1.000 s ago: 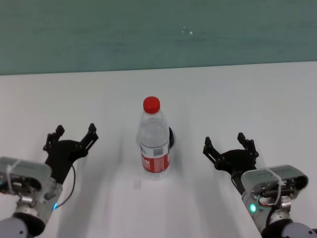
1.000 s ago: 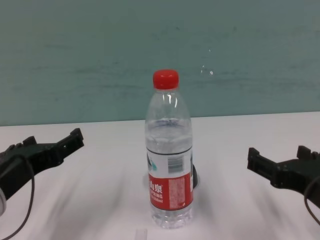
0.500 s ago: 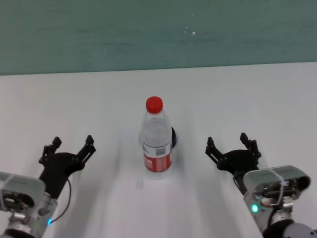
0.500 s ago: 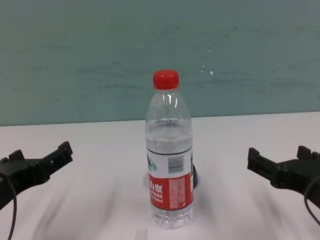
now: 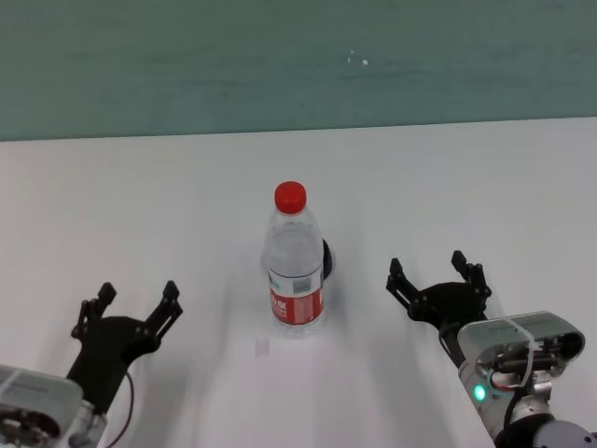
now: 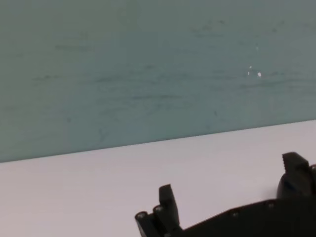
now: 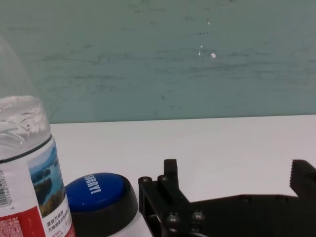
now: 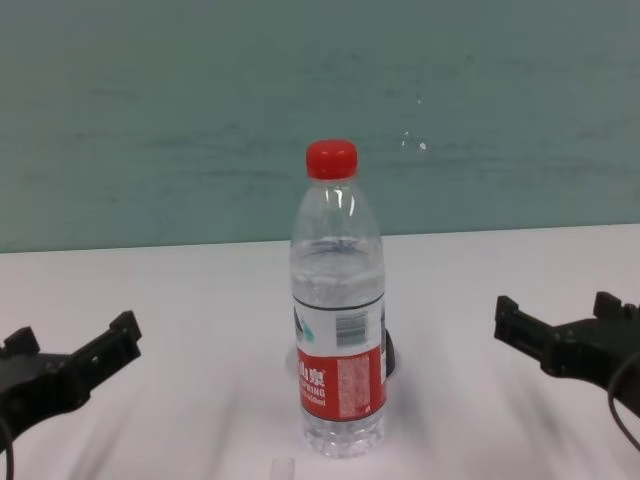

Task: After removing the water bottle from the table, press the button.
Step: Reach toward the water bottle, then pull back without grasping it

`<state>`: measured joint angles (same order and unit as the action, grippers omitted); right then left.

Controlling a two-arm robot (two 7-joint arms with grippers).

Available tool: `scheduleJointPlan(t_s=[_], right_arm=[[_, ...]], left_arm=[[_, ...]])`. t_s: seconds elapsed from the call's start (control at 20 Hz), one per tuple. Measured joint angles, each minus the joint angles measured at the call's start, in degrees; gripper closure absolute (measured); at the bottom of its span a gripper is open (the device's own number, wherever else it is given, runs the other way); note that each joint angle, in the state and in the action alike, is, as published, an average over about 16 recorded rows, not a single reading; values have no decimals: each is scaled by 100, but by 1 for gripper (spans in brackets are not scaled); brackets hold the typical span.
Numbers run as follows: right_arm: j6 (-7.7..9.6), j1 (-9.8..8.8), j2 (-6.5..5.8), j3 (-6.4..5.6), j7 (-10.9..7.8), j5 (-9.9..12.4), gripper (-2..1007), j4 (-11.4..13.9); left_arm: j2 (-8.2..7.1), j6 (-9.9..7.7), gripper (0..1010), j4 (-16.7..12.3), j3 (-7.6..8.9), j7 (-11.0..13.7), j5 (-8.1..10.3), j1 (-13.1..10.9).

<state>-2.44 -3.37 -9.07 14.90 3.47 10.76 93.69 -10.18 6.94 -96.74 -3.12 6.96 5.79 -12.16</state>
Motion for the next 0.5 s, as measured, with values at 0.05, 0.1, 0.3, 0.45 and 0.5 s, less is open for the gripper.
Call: scheduleJointPlan(t_s=[0.05,0.1,0.3,0.45,0.5], right_arm=[[0,0,0,0,0,0,3,0],[0,0,0,0,0,0,3,0],[0,0,0,0,0,0,3,0],[0,0,0,0,0,0,3,0],[0,0,0,0,0,0,3,0]], left_arm=[[7,18,7,-36,-3,20,-14,-50],[13,37,7,-69,-9,44,-27,-97],[20,116,7,-161,-65,157,-68,-229],[15,149,7,-195,-127,236,-82,-268],[10,159,7,-204,-152,263,-85,-274]])
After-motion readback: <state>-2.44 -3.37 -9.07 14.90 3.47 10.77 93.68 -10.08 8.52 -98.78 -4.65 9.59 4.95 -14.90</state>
